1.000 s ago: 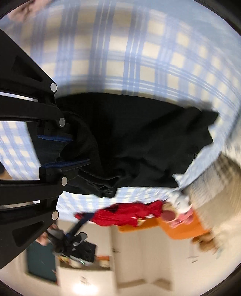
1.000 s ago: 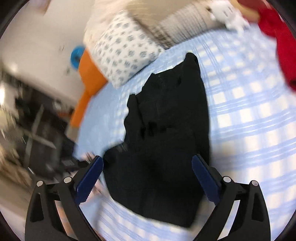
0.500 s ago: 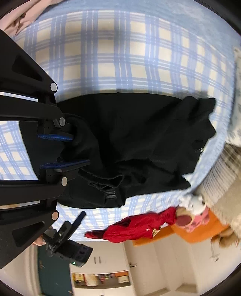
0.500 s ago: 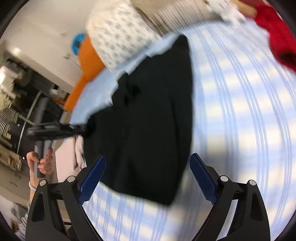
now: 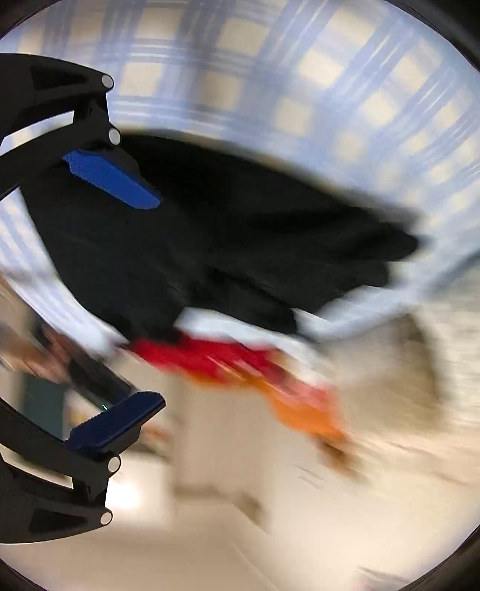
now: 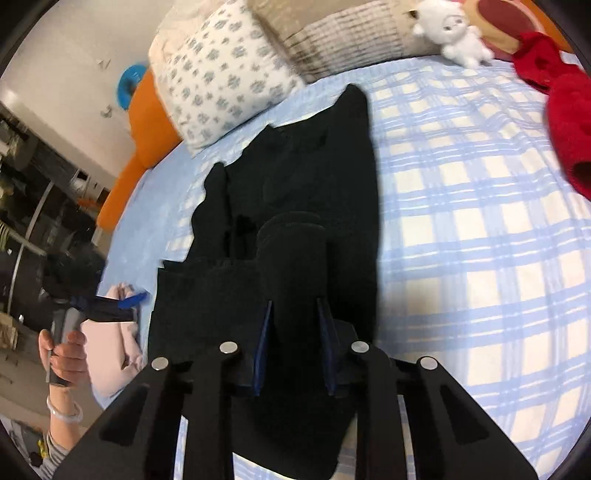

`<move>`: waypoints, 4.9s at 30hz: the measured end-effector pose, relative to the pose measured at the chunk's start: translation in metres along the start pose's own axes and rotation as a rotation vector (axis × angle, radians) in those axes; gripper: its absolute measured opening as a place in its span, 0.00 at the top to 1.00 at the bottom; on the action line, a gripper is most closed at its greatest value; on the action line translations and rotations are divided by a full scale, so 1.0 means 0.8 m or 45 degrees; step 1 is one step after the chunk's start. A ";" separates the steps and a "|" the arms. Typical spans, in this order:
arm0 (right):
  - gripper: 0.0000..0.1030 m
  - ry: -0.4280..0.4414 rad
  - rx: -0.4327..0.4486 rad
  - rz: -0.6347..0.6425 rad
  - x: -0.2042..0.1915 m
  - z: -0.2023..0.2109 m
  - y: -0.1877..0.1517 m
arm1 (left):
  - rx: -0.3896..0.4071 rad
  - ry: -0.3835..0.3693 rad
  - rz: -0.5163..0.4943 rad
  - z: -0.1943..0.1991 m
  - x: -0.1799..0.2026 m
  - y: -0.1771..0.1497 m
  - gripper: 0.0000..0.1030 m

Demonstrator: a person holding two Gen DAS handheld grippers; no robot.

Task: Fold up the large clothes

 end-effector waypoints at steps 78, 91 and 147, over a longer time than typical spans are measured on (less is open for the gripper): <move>0.54 0.748 -0.085 -1.201 0.036 -0.004 0.046 | -0.128 0.132 0.207 -0.015 0.058 -0.044 0.46; 0.57 0.544 0.008 -0.953 0.073 -0.162 0.159 | 0.059 0.211 0.046 -0.147 0.000 0.100 0.46; 0.73 -0.262 0.215 0.211 0.034 -0.174 0.170 | 0.232 0.610 -0.916 -0.235 0.048 0.055 0.57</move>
Point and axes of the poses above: each gripper's, at about its wrist camera, not at the fingertips, and z roughly against the way its jaws point, x to its right, y to its top, the point moved 1 cm from there along -z, roughly the way its jaws point, and after that the axes turned 9 degrees about x, right-handed, at the moved point
